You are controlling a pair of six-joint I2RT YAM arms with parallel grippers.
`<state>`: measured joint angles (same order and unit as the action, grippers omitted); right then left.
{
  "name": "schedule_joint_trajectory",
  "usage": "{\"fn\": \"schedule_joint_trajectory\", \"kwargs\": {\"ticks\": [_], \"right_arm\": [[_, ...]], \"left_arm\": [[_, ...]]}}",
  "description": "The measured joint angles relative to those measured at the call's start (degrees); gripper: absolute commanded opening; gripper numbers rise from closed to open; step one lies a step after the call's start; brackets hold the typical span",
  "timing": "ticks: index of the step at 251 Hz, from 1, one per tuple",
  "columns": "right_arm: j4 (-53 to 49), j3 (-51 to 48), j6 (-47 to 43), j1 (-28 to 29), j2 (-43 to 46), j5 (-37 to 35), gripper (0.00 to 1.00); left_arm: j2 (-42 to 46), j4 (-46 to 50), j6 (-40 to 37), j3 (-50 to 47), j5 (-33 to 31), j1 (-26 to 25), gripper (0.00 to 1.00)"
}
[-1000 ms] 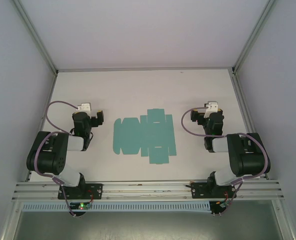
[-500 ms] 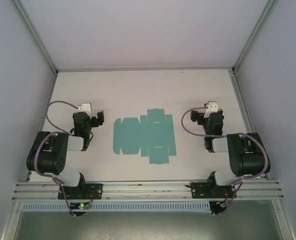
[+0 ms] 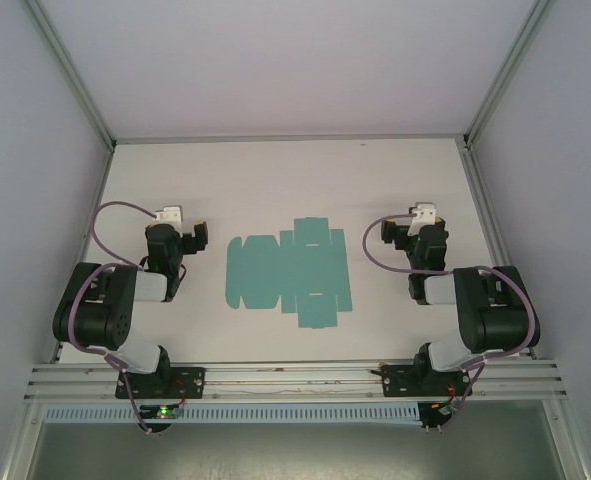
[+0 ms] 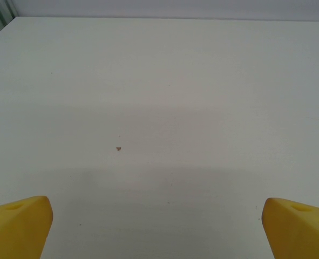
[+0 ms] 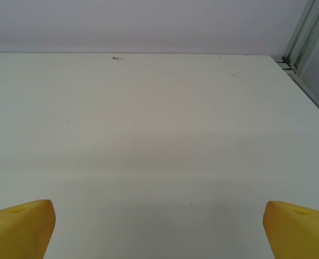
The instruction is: Assemble paper box
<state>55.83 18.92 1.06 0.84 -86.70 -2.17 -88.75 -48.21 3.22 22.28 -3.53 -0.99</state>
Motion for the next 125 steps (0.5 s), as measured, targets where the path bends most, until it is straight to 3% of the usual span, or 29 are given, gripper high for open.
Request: {"fn": "schedule_joint_trajectory", "kwargs": {"ticks": [24,63,97,125], "right_arm": [[-5.4,0.55,-0.39,0.26,4.92,0.37,0.99],[-22.93,8.52,0.48,4.09,16.59,-3.96,0.99],[-40.26,17.53,6.69,11.1,22.97,-6.21,0.98],[-50.69,18.97,12.74,19.52,25.35,-5.95,0.94]], "left_arm": [[4.9,8.31,0.39,1.81,0.02,0.0,1.0],[17.92,25.27,6.4,9.42,3.96,-0.02,1.0],[22.34,37.53,15.91,16.22,10.29,-0.92,1.0],[21.44,45.77,21.53,16.85,14.19,-5.4,1.0]]}}
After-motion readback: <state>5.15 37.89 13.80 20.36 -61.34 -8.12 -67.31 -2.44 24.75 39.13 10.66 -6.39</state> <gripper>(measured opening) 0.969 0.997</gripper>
